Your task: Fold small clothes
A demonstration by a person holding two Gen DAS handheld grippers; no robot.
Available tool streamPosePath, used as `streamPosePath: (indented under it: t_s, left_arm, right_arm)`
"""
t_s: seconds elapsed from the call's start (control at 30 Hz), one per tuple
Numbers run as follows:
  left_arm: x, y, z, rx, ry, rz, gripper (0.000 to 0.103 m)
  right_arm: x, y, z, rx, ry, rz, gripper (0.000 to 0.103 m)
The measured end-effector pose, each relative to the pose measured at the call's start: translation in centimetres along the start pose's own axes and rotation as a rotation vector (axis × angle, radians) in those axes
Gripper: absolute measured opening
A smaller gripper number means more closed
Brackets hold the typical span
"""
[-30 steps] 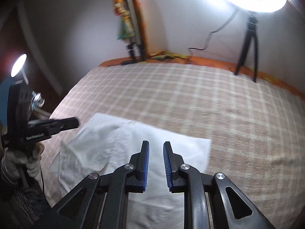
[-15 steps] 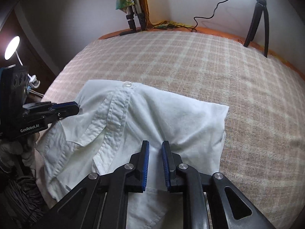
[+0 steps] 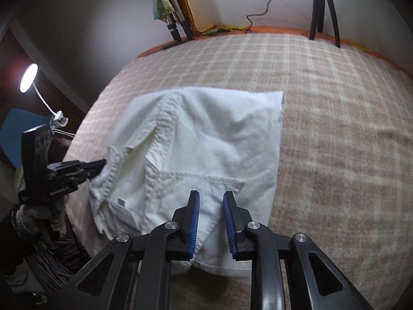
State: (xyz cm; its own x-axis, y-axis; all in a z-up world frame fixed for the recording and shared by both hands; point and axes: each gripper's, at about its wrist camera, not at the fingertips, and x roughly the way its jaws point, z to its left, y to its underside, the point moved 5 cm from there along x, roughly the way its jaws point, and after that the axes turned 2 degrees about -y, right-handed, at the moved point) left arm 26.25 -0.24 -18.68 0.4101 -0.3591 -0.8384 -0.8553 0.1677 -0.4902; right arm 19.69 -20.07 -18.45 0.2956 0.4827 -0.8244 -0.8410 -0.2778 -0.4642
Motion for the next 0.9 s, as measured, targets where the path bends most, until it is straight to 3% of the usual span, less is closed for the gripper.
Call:
streamPosePath:
  t_s: [0.2,0.37,0.43,0.5,0.67,0.9]
  left_arm:
    - [-1.5,0.1,0.7,-0.033,0.029,0.004,0.012]
    - [-4.5,-1.7,3.0,-0.187,0.089,-0.100,0.041]
    - [-4.6,-2.5,3.8,-0.249,0.125,-0.118,0.044]
    - [-3.9,-2.9,4.8,-0.339,0.178,-0.104,0.045]
    - [-1.2,-2.7,6.0,-0.485,0.254,-0.039,0.045]
    - [0.9,-2.7,5.9,-0.577,0.330,0.006,0.045]
  right_arm:
    - [-0.9,0.8,-0.5,0.014,-0.018,0.018,0.019]
    - [-4.5,0.1,-1.9,0.076,-0.115,-0.109,0.040]
    - [-4.8,-0.2,-3.2,0.118,-0.125,-0.132,0.047]
    - [-4.0,-0.3,-4.8,0.183,-0.151,-0.129,0.054]
    - [-2.2,-0.5,-7.2,0.296,-0.214,-0.103,0.054]
    - [-0.3,-0.6,-9.5,0.399,-0.302,-0.089,0.054]
